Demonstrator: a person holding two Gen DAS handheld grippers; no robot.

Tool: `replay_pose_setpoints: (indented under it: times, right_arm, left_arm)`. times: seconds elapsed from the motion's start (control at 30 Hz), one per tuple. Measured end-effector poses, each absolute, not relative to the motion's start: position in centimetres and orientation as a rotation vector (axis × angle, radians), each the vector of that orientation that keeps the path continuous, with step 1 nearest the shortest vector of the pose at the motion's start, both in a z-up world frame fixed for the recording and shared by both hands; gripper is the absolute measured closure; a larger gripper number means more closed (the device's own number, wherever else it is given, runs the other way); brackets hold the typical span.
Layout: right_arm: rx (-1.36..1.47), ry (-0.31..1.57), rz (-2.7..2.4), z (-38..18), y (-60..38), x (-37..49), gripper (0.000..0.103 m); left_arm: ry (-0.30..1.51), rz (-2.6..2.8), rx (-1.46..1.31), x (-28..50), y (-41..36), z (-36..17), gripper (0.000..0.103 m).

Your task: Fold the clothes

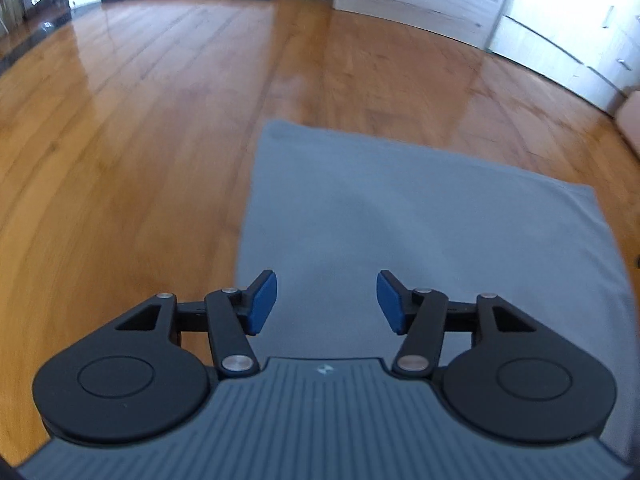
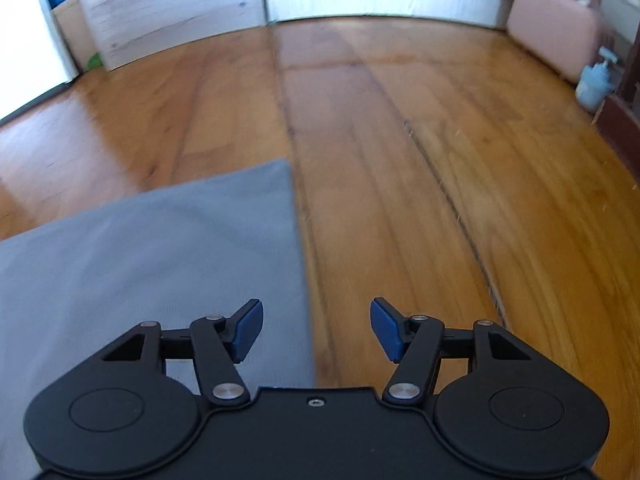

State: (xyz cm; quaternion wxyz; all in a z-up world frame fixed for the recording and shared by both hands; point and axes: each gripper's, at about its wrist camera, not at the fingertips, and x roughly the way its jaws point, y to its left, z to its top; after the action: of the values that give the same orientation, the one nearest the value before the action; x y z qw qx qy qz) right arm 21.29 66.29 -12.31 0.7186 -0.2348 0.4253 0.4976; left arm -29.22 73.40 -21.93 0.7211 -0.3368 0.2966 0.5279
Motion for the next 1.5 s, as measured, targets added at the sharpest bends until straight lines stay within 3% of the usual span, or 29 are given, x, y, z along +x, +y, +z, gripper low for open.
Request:
replay_pose_setpoints:
  times: [0.37,0.53,0.57,0.63,0.8,0.87,0.9,0.93,1.03,1.17,1.2,1.27,1.3,1.43,1.5]
  right_arm:
    - [-0.471,1.062,1.204,-8.4,50.8,17.2,0.038]
    - [-0.472,0.924,1.144,-8.8,39.4,15.4,0.039]
    - [-0.501,0.893,1.133,-9.1,37.7,15.0,0.043]
    - [-0.571,0.866,1.111,-10.0,34.9,14.2,0.074]
    - [-0.575,0.915,1.036,-12.9,30.9,14.8,0.066]
    - [-0.509,0.956,1.028,-14.0,30.5,15.9,0.055]
    - [-0.461,0.986,1.037,-14.7,30.7,16.6,0.04]
    - [-0.419,1.015,1.034,-15.4,30.9,17.1,0.035]
    - [-0.371,1.031,1.012,-16.9,31.9,17.3,0.032]
    - [-0.567,0.927,1.14,-17.0,35.1,14.5,0.036]
    - [-0.616,0.886,1.153,-17.2,35.7,13.8,0.039]
    - [-0.625,0.814,1.135,-16.8,36.5,13.6,0.092]
    - [-0.627,0.777,1.122,-16.5,36.8,13.6,0.102]
    - [-0.624,0.51,0.975,-12.4,34.6,12.0,0.102]
    - [-0.682,0.493,0.911,-12.3,33.9,11.9,0.102]
  left_arm:
    - [0.637,0.976,-0.811,-25.7,59.5,-21.1,0.044]
    - [0.756,0.866,-0.809,-24.2,53.4,-23.8,0.044]
    - [0.756,0.841,-0.821,-24.1,52.5,-24.0,0.044]
    - [0.709,0.783,-0.885,-24.1,51.1,-24.5,0.046]
    - [0.688,0.713,-0.859,-22.6,48.3,-23.4,0.046]
    - [0.683,0.702,-0.839,-21.9,47.6,-23.0,0.046]
    - [0.68,0.703,-0.839,-21.5,47.3,-22.8,0.046]
    - [0.677,0.705,-0.833,-21.0,47.0,-22.8,0.046]
    - [0.693,0.71,-0.784,-19.1,45.8,-23.2,0.046]
    - [0.746,0.696,-0.741,-17.2,45.0,-24.9,0.047]
    - [0.744,0.69,-0.758,-17.1,45.2,-25.2,0.047]
    - [0.732,0.679,-0.778,-17.2,45.5,-25.5,0.047]
    - [0.728,0.677,-0.778,-17.2,45.6,-25.5,0.047]
    - [0.841,0.727,-0.69,-16.8,45.2,-26.0,0.047]
    - [0.864,0.734,-0.67,-16.8,45.2,-26.1,0.047]
